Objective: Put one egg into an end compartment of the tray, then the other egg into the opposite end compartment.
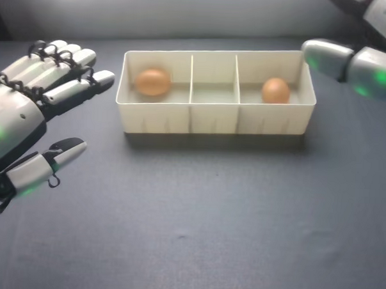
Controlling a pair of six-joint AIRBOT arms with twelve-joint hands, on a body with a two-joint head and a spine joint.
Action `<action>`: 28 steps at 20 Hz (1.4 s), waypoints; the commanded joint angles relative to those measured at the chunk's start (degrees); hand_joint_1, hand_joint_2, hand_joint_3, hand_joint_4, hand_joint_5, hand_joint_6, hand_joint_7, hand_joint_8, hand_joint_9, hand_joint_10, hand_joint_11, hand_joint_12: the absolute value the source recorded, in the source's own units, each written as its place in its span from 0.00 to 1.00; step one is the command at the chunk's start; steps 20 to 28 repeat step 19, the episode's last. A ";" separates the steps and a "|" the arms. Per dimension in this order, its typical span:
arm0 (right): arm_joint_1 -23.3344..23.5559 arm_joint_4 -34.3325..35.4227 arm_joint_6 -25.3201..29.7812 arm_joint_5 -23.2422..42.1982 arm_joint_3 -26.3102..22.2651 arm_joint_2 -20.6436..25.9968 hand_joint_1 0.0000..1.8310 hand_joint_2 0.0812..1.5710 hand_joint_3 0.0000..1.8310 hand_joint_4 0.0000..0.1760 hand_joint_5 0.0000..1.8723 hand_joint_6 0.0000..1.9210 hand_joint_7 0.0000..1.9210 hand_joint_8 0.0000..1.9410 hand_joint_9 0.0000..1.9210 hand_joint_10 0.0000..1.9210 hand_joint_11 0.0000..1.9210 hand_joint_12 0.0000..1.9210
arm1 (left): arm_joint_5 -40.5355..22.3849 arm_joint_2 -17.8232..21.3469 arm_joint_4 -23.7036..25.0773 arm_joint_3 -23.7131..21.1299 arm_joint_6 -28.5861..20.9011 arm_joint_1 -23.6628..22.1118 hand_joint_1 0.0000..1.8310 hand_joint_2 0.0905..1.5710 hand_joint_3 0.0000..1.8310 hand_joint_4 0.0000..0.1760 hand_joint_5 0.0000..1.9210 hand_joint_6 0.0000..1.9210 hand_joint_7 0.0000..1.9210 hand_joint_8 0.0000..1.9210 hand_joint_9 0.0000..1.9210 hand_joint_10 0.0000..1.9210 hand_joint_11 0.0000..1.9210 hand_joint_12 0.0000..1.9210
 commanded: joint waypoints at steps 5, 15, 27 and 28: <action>-10.77 -2.67 0.11 26.68 -8.11 6.24 0.09 0.87 0.01 0.09 0.00 0.00 0.00 0.00 0.00 0.00 0.00 0.00 | -13.69 0.97 -2.33 -1.38 0.53 2.78 0.41 0.91 0.00 0.07 0.05 0.00 0.00 0.00 0.00 0.00 0.00 0.00; -24.74 1.63 1.02 42.05 -13.28 9.89 0.09 0.88 0.00 0.10 0.00 0.00 0.00 0.00 0.00 0.00 0.00 0.00 | -22.38 1.10 -4.05 -3.61 0.63 6.59 0.18 0.86 0.00 0.43 0.00 0.00 0.00 0.00 0.00 0.00 0.00 0.00; -27.69 3.47 1.27 46.82 -14.37 11.62 0.13 0.84 0.00 0.00 0.00 0.00 0.00 0.00 0.00 0.00 0.00 0.00 | -26.04 1.78 -6.15 -4.26 0.65 8.52 0.16 0.85 0.00 0.53 0.00 0.00 0.00 0.00 0.00 0.00 0.00 0.00; -27.69 3.47 1.27 46.82 -14.37 11.62 0.13 0.84 0.00 0.00 0.00 0.00 0.00 0.00 0.00 0.00 0.00 0.00 | -26.04 1.78 -6.15 -4.26 0.65 8.52 0.16 0.85 0.00 0.53 0.00 0.00 0.00 0.00 0.00 0.00 0.00 0.00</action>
